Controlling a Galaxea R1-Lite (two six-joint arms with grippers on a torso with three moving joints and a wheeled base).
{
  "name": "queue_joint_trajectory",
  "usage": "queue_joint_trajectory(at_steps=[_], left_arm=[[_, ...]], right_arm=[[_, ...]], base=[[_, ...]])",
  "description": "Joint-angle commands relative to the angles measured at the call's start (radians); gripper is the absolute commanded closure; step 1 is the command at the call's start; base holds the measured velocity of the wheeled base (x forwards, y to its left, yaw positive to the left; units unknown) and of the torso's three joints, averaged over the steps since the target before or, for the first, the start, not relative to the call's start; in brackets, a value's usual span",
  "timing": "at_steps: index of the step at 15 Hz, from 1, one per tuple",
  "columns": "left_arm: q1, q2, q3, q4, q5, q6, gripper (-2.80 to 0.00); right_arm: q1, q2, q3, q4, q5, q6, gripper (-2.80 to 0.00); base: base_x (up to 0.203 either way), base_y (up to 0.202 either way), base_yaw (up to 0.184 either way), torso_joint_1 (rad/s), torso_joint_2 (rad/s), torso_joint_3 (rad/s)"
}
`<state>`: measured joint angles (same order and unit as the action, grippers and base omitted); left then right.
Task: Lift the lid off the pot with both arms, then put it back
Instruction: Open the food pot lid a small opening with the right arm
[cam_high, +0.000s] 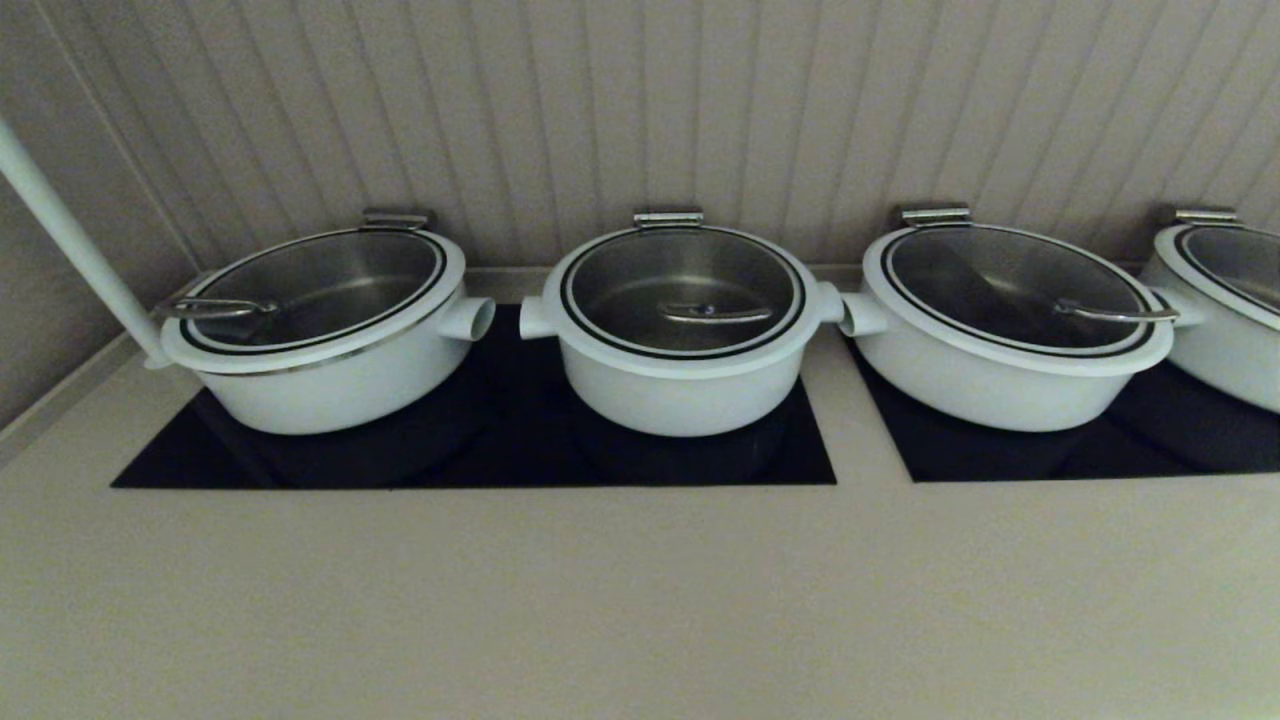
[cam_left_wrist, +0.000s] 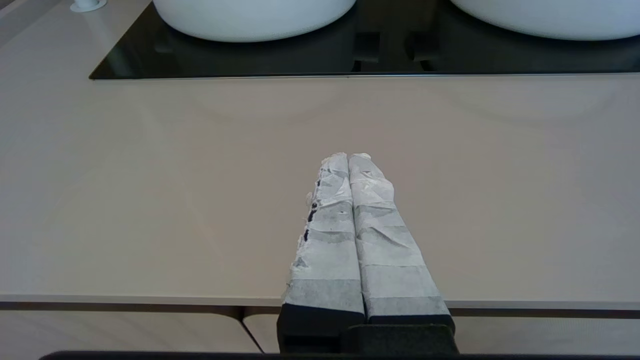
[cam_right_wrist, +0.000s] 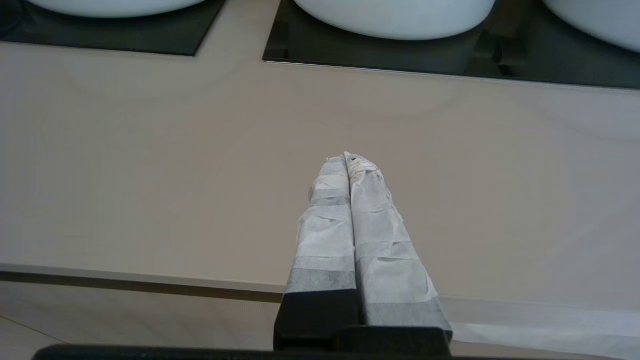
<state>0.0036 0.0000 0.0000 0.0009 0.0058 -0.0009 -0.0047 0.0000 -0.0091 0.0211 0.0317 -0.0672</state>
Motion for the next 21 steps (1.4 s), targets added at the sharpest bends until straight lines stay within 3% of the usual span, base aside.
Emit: queue_joint_trajectory(at_steps=[1,6,12,17,21], left_arm=[[0.001,0.000,0.000,0.001,0.000,0.001,0.00],[0.001,0.000,0.000,-0.001,0.000,-0.001,0.00],[0.001,0.000,0.000,0.001,0.000,-0.001,0.00],[0.001,0.000,0.000,0.000,0.000,0.000,0.00],[0.001,0.000,0.000,0.001,0.000,0.001,0.00]], right_arm=[[0.000,0.002,0.002,0.000,0.002,-0.006,0.00],[0.000,0.001,-0.031,-0.083,-0.001,-0.036,0.00],[0.000,0.104,-0.250,0.071,0.049,-0.034,0.00],[0.014,0.391,-0.401,0.020,0.212,-0.035,0.00],[0.015,0.592,-0.437,-0.128,0.449,-0.037,0.00]], base=[[0.000,0.000,0.000,0.000,0.00,0.000],[0.000,0.000,0.000,0.000,0.00,0.000],[0.000,0.000,0.000,0.000,0.00,0.000],[0.000,0.000,0.000,0.000,0.00,0.000],[0.000,0.000,0.000,0.000,0.00,0.000]])
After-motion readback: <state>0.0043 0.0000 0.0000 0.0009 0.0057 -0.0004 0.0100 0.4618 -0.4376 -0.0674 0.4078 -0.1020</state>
